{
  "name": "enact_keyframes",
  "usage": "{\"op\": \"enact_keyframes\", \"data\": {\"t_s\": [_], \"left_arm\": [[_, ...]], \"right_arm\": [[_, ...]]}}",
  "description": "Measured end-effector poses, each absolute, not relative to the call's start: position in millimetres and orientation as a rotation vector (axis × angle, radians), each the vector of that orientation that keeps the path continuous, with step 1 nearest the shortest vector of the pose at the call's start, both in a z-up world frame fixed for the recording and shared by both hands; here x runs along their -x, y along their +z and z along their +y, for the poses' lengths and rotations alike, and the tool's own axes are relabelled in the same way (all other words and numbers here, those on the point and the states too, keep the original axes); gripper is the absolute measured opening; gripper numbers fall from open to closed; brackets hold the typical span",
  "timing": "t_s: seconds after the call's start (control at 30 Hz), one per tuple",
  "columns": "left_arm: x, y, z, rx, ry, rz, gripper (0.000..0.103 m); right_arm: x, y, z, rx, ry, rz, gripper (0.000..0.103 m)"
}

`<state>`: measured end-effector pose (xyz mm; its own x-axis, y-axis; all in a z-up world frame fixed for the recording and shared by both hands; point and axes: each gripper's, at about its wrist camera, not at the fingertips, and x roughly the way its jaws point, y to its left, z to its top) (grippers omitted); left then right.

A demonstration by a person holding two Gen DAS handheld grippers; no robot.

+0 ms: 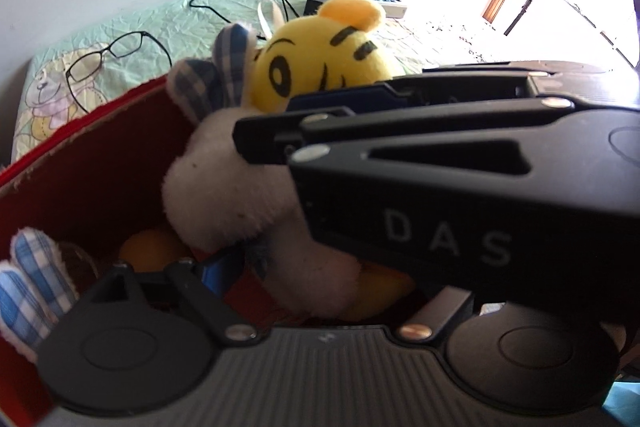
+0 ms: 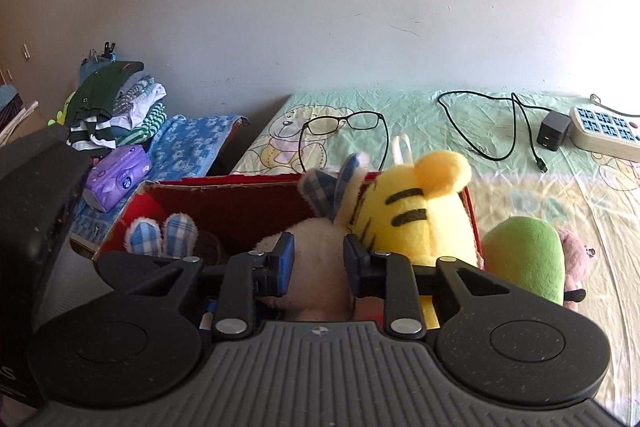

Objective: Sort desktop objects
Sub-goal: 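Lower the white bunny into the red box beside the tiger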

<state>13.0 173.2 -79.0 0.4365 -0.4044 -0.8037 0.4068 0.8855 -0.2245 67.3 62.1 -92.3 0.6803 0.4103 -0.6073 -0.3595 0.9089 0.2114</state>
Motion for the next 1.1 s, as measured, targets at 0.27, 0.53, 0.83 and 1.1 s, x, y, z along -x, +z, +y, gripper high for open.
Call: {"op": "enact_keyframes", "data": {"t_s": [0.27,0.53,0.83,1.1], "left_arm": [[-17,-80,173,-0.004,-0.487,1.022,0.086],[-19,-79,176,-0.007,-0.445,1.04,0.091],[-25,-83,193,-0.003,-0.374,1.027,0.092],[-25,-83,194,0.0,-0.366,1.031,0.092]], "right_arm": [[-66,-101,61,-0.065,0.443,0.68,0.026],[-64,-107,59,-0.042,0.452,0.662,0.026],[-65,-109,57,-0.039,0.458,0.651,0.026],[-65,-111,59,-0.034,0.456,0.644,0.027]]}}
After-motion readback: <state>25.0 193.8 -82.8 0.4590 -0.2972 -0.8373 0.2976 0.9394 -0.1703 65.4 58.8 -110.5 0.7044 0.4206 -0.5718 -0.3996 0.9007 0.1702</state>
